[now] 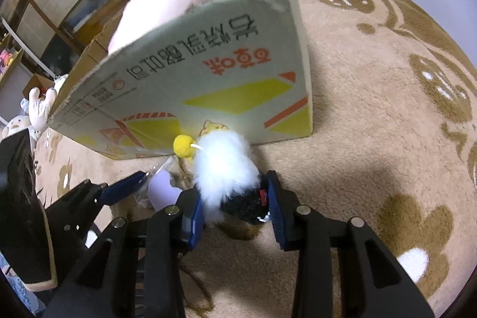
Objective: Organize soft objects
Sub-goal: 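Grasp the white fluffy chick with the right gripper while the left grasps the clear plastic bag, then lift the chick and plastic bag over the box and release both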
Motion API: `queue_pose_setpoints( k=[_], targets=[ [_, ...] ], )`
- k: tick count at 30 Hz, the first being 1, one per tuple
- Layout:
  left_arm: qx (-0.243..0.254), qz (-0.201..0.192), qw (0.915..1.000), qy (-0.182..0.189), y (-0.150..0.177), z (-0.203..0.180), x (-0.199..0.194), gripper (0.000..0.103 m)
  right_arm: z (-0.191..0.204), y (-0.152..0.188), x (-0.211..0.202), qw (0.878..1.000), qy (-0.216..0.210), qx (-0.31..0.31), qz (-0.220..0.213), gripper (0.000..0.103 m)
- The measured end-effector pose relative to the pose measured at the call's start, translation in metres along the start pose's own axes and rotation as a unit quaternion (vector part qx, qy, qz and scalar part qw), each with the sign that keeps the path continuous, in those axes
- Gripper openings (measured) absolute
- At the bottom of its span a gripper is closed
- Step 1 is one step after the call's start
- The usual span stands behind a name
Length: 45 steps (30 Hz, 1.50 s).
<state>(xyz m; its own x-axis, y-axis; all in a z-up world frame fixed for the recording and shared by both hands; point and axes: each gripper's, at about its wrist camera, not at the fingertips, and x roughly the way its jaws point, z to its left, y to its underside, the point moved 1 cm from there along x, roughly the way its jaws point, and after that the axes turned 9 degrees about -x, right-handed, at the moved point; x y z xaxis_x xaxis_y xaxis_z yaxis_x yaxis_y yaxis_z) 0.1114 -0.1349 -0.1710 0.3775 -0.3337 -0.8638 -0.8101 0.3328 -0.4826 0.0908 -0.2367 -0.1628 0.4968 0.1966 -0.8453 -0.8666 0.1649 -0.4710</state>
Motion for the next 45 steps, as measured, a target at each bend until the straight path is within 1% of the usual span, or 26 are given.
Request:
queue_pose_setpoints(
  k=[4, 12, 17, 23, 25, 29, 32, 39, 42, 45],
  targets=[
    [0.000, 0.000, 1.0000, -0.003, 0.005, 0.012, -0.012, 0.075, -0.004, 0.002, -0.005, 1.000, -0.008, 0.013, -0.010, 0.038],
    [-0.002, -0.005, 0.9999, -0.009, 0.012, 0.013, -0.024, 0.075, -0.025, 0.004, -0.021, 0.999, -0.003, 0.031, -0.021, 0.037],
    [-0.007, -0.018, 0.9996, -0.019, 0.016, 0.014, -0.038, 0.075, -0.023, 0.003, -0.027, 0.999, 0.006, 0.020, -0.031, 0.037],
    [-0.026, -0.033, 0.9987, -0.027, 0.017, 0.026, -0.059, 0.075, -0.016, 0.001, -0.034, 0.999, 0.003, 0.014, -0.040, 0.037],
    [-0.030, -0.037, 0.9984, -0.030, 0.016, 0.024, -0.060, 0.075, -0.015, 0.001, -0.038, 0.999, 0.002, 0.011, -0.045, 0.037],
    [-0.028, -0.052, 0.9972, -0.046, 0.015, 0.023, -0.071, 0.075, -0.013, 0.002, -0.044, 0.999, 0.002, 0.008, -0.052, 0.037],
    [-0.033, -0.059, 0.9965, -0.050, 0.016, 0.026, -0.081, 0.075, -0.013, 0.002, -0.048, 0.998, -0.002, 0.011, -0.058, 0.037],
    [-0.034, -0.085, 0.9935, -0.067, 0.017, 0.025, -0.102, 0.075, -0.008, 0.002, -0.069, 0.996, -0.009, 0.007, -0.091, 0.037],
    [-0.043, -0.101, 0.9913, -0.072, 0.018, 0.024, -0.116, 0.075, -0.005, 0.002, -0.079, 0.994, -0.010, 0.004, -0.108, 0.037],
    [-0.035, -0.119, 0.9881, -0.090, 0.020, 0.020, -0.130, 0.075, -0.001, 0.002, -0.094, 0.991, -0.012, -0.003, -0.131, 0.037]
  ],
)
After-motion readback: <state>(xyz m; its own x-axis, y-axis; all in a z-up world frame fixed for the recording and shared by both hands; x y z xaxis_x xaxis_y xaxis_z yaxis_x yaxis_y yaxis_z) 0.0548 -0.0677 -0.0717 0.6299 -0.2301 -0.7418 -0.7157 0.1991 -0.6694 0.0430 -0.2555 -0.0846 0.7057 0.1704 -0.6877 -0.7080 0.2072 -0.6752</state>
